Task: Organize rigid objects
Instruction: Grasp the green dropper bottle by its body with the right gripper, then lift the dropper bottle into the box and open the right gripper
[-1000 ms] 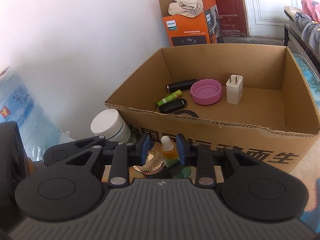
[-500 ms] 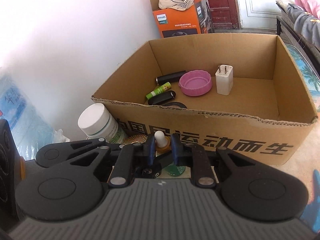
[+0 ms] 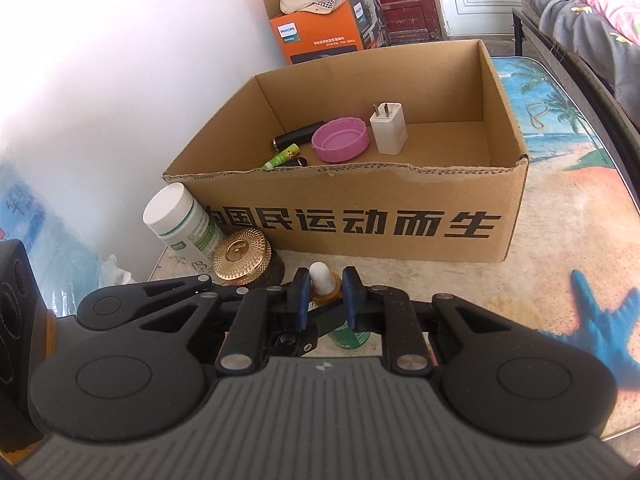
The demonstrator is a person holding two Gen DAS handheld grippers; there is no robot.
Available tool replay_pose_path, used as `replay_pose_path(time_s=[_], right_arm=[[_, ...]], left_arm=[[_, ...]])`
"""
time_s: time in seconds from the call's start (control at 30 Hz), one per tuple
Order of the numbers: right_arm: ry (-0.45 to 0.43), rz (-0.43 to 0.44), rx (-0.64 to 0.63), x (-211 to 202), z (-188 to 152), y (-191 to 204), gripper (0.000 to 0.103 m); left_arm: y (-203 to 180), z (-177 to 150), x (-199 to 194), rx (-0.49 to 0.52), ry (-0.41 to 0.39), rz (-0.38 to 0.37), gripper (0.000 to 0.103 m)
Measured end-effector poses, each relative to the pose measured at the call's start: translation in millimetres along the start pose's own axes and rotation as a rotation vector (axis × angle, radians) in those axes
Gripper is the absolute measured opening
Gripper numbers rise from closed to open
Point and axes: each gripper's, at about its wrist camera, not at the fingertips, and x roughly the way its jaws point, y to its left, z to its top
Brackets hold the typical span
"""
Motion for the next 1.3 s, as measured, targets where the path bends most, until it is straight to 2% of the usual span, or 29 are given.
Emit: replay_pose_path(time_s=[0.27,0.5,1.07,1.3], right_arm=[[0.000,0.011,-0.014,5.0,3.4,3.8,0.019],[0.004,0.009,-0.009,9.2,6.5,2.3,0.021],[0.022,0.018,0.021,21.4,9.1,-4.3,0.027],[0.026,0.030,0.052,23.8,6.9,-10.4,0.033]], left_arm=[[-2.2,0.3,3.8,0.025,0.007,0.040,0.028],[-1.1,1.5,9.1,0.017,0.022,0.039,0.034],[3.9,-2.7,17.6,-0.034,0.079,0.012,0.036],[5.9,-2.6,21.6,-0.045,0.096,0.008,0.036]])
